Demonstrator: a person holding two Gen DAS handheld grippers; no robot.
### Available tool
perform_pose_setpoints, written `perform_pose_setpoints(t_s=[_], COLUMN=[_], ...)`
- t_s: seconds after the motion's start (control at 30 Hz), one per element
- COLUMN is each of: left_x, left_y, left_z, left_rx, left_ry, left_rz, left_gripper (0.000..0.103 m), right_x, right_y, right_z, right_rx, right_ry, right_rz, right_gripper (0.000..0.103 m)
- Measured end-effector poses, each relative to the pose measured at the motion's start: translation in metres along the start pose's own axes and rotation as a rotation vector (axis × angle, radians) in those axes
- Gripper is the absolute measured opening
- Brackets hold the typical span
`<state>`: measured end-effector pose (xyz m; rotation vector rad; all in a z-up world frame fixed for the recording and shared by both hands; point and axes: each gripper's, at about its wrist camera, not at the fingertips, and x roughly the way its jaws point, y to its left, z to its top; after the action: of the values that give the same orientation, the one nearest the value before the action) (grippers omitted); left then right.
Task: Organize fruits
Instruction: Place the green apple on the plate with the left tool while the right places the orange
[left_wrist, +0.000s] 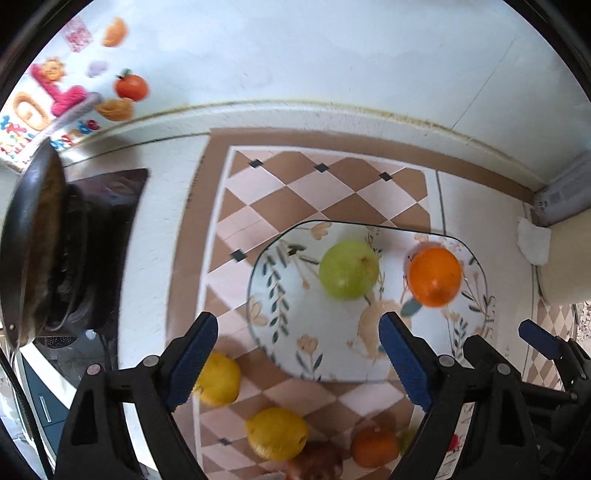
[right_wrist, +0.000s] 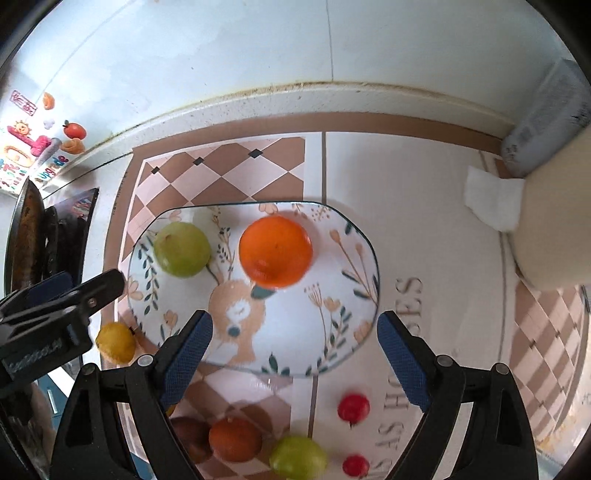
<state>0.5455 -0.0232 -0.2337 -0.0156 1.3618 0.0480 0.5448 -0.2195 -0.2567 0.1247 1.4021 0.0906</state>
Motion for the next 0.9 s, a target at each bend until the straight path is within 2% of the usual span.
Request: perform_pose_setpoints(t_s=[0.23, 0.9], left_x=[-0.048, -0.148], left_y=[0.004, 0.016], left_z=[-0.029, -0.1], left_rx=[0.041, 0.083], left_ry=[-0.097, -0.246], left_rz=[0.013, -0.053], left_gripper=[0.089, 0.089], right_x=[-0.044, -0.166], right_y=[0.021, 0.036], right_z=[-0.035, -0.117], right_rx=[-0.008, 0.0], right_ry=[-0.071, -0.24], right_rz=[-0.005, 0.026], right_gripper=[0.093, 0.093])
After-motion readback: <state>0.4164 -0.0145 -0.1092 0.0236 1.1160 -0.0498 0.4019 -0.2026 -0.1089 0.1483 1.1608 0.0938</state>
